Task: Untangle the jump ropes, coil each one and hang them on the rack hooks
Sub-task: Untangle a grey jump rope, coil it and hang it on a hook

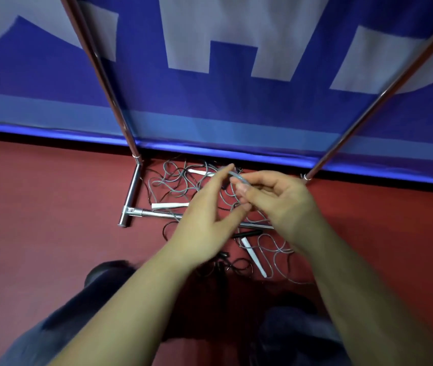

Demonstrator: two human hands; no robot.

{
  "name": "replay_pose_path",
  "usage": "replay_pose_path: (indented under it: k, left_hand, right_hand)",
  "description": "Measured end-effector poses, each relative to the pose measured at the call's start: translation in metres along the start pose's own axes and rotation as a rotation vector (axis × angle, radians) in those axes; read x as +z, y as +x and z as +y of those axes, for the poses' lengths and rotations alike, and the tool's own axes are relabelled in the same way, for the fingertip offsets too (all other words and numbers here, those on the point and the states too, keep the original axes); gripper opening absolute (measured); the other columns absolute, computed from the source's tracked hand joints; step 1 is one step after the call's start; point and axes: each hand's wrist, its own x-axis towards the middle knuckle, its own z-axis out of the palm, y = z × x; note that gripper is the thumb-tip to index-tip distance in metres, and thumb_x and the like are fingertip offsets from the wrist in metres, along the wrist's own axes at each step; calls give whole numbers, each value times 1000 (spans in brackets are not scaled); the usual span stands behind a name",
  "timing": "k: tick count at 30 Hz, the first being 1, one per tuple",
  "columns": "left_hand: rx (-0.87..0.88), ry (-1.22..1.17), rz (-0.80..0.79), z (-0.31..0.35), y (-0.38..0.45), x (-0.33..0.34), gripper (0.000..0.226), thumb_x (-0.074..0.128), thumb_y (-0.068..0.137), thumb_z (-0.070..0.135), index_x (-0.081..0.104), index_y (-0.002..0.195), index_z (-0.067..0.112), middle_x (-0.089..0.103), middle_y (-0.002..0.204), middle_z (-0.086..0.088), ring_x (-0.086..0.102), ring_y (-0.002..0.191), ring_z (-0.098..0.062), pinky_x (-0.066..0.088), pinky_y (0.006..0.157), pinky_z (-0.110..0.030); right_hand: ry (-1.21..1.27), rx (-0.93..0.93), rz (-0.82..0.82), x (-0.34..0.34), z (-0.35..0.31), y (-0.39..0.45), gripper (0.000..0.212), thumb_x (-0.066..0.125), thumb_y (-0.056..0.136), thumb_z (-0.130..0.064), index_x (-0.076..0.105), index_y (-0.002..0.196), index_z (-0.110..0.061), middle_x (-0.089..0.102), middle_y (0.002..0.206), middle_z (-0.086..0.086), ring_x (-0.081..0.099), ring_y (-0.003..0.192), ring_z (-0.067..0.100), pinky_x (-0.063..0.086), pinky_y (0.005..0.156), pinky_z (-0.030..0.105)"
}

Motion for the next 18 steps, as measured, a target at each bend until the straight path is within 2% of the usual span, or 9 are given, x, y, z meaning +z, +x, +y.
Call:
replay_pose_path:
  k: [2, 4, 6, 8, 10, 11, 15, 16, 18]
  left_hand:
    - [98, 31, 25, -4, 12, 4, 49, 61, 82, 38, 49, 125, 19, 57, 123, 5, 51, 117, -8, 39, 103, -32]
    - [94, -21, 23, -8, 22, 3, 37, 61, 83, 36, 53, 113, 15, 58, 117, 4, 52, 114, -11, 40, 100, -35]
    - [-18, -101, -62, -12, 24, 5, 30, 60, 82, 42, 53, 102, 21, 61, 106, 14, 57, 104, -10, 44, 93, -32]
    - [-106, -183, -150, -14, 24, 11, 18, 63, 86, 35, 51, 90, 22, 61, 83, 20, 57, 81, -6, 44, 76, -24]
    - [-152, -266, -209, -14, 24, 16, 10, 59, 92, 21, 52, 89, 15, 61, 71, 17, 56, 71, -3, 43, 70, -21]
    - [-178, -283, -229, -13, 25, 16, 7, 55, 94, 18, 53, 93, 12, 65, 73, 11, 58, 74, -5, 45, 74, -22]
    - [-185, -103, -351, -23, 27, 10, 10, 54, 95, 28, 61, 96, 21, 68, 83, 2, 62, 80, -9, 47, 80, -25]
    - [-153, 2, -374, -25, 26, 10, 14, 54, 93, 33, 63, 93, 22, 67, 81, 2, 61, 77, -11, 48, 77, -28]
    - [-132, 78, -356, -26, 25, 10, 15, 57, 93, 29, 63, 81, 23, 60, 64, 11, 53, 61, -1, 42, 63, -21]
  right_hand:
    - [30, 23, 30, -7, -2, 8, 17, 62, 84, -7, 69, 81, -22, 68, 65, -8, 60, 62, 0, 50, 62, 14]
    - [51, 34, 56, -14, -2, 15, 17, 59, 87, -10, 70, 81, -22, 68, 64, -8, 59, 62, 2, 50, 61, 16]
    - [90, 54, 86, -18, 1, 18, 16, 59, 87, -12, 70, 81, -21, 67, 63, -7, 59, 62, 3, 49, 59, 18]
    - [109, 83, 129, -20, 6, 21, 14, 61, 86, -15, 71, 78, -21, 66, 62, -6, 58, 61, 4, 48, 58, 19]
    - [86, 105, 188, -22, 9, 23, 11, 64, 84, -19, 72, 77, -20, 65, 62, -4, 58, 61, 7, 46, 57, 21]
    - [68, 114, 220, -23, 10, 25, 10, 65, 84, -21, 72, 77, -20, 66, 62, -3, 58, 61, 9, 46, 57, 22]
    - [45, 105, 315, -25, 11, 28, 10, 65, 84, -19, 69, 75, -20, 66, 58, -4, 57, 62, 15, 47, 57, 22]
    - [45, 100, 331, -26, 12, 28, 11, 65, 85, -18, 68, 74, -20, 66, 58, -4, 58, 64, 16, 48, 57, 21]
    - [68, 86, 333, -27, 12, 27, 11, 63, 86, -17, 68, 77, -20, 68, 64, -3, 61, 67, 15, 50, 58, 18]
